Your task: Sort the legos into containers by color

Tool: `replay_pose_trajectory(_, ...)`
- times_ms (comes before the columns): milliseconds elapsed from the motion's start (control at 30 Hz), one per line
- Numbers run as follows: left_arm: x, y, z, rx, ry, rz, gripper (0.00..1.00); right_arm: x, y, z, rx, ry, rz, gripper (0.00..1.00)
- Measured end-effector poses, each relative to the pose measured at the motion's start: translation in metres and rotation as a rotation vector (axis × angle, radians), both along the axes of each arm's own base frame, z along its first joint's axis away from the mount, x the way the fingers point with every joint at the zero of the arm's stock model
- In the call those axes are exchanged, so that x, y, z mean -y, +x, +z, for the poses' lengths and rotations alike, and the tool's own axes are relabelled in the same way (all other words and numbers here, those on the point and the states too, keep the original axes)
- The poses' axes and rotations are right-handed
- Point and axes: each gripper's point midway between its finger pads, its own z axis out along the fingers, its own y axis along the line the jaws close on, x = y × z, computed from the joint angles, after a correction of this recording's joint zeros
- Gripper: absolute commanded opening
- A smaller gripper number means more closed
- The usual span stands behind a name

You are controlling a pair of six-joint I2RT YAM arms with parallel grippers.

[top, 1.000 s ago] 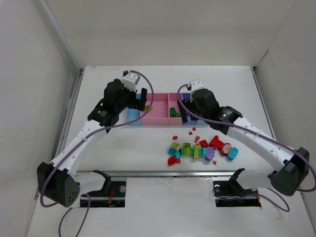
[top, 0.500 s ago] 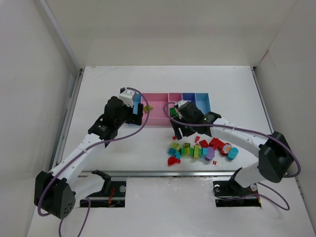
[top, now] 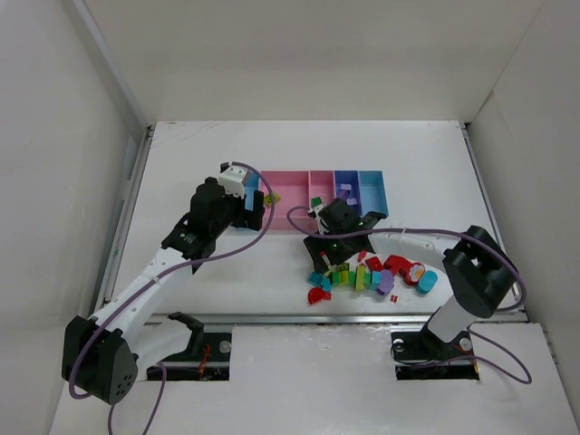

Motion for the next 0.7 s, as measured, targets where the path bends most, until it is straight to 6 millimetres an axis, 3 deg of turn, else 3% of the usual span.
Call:
replay_pose_trajectory(133, 0.000, 0.000, 0.000, 0.000, -0.001, -0.001, 0.99, 0.000, -0.004, -0.012, -0.034, -0.017, 0.019, 0.79)
replay_pose_trajectory(367, 0.000, 0.000, 0.000, 0.000, -0.001, -0.001, 0.99, -0.009, 0.000, -0.008, -0.018, 0.019, 0.040, 0.65)
replay_pose_trajectory(567, 0.000, 0.000, 0.000, 0.001, 0.000, -0.001, 0.99, -0.009, -0.001, -0.013, -0.029, 0.013, 0.046, 0.65)
replay_pose_trajectory(700, 0.000, 0.000, 0.000, 0.001, 0.000, -0.001, 0.99, -0.009, -0.001, -0.013, -0.029, 0.013, 0.055, 0.58)
